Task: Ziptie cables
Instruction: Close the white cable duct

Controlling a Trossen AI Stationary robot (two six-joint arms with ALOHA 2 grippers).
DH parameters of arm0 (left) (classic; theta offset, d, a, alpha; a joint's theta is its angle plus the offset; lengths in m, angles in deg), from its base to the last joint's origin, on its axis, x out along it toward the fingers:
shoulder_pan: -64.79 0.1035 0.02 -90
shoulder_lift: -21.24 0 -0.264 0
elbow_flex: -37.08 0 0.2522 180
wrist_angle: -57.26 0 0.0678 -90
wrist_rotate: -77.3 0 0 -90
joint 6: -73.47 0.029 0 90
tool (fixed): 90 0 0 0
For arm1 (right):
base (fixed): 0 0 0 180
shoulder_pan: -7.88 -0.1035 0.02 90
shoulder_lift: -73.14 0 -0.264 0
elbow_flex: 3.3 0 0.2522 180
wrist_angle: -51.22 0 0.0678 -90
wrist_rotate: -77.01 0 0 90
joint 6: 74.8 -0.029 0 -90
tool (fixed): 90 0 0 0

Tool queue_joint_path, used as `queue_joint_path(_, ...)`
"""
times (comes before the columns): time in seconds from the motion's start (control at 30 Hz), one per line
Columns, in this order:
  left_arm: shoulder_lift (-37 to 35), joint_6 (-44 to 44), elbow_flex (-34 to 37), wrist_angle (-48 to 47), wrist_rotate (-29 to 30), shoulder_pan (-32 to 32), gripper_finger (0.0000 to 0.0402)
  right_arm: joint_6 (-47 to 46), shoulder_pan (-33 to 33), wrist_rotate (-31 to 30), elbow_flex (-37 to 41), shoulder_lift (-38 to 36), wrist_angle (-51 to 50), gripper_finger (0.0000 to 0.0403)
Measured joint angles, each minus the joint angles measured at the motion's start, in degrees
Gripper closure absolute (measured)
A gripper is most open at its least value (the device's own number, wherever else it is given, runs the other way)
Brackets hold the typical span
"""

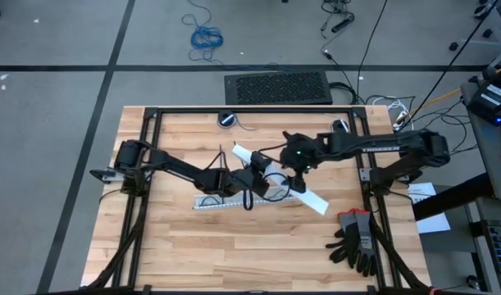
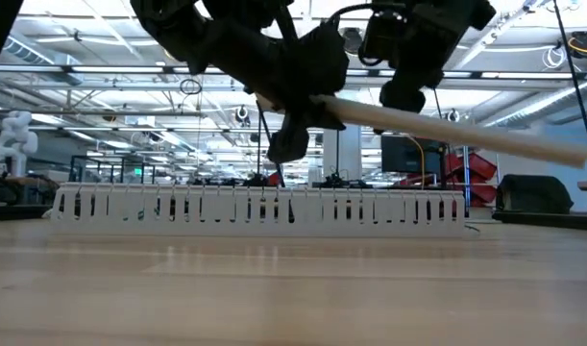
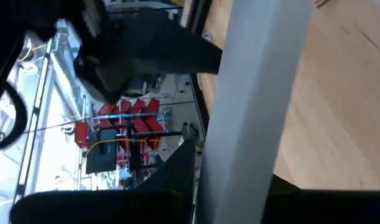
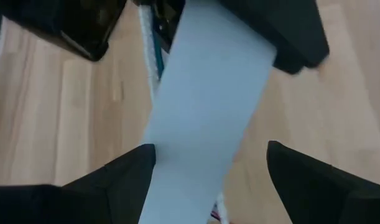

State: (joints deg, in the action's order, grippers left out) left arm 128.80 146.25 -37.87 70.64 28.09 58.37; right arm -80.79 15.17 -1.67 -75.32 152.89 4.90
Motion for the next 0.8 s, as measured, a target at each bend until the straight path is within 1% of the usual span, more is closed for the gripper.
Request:
queue_joint_path(0.07, 1.0, 0.0, 0.0, 1.0, 0.0, 0.1, 0.0345, -0.9, 0.0, 1.3, 0.0, 0.5, 2.6, 0.0103)
queue_joint_path(0.17, 3.3, -0.4, -0.2, 3.0, 0.0, 0.8, 0.0345, -2.7, 0.1, 1.2, -2.2, 0.6, 4.0, 0.0103)
queue_joint_path(0.23, 5.3, -0.5, -0.5, 5.1, 1.3, 1.4, 0.0345, -4.3, 0.2, -1.6, -3.5, 0.6, 3.9, 0.0103)
queue_joint_path(0.33, 7.5, -0.5, -2.9, 6.3, 4.7, 1.9, 0.0345, -4.4, 0.3, -4.6, -4.7, 1.4, 0.8, 0.0103)
queue_joint_path(0.4, 8.1, -0.7, -4.4, 7.3, 6.4, 2.0, 0.0345, -4.1, 0.7, -5.5, -4.9, 2.3, -1.7, 0.0103)
queue_joint_path(0.57, 9.0, -1.4, -5.8, 5.7, 6.9, 1.9, 0.0345, -2.7, 1.0, -6.3, -5.0, 4.7, -3.7, 0.0103)
queue_joint_path(0.8, 9.0, -1.8, -5.9, 5.8, 7.1, 1.9, 0.0345, -1.6, 1.0, -7.0, -5.1, 5.3, -4.9, 0.0103)
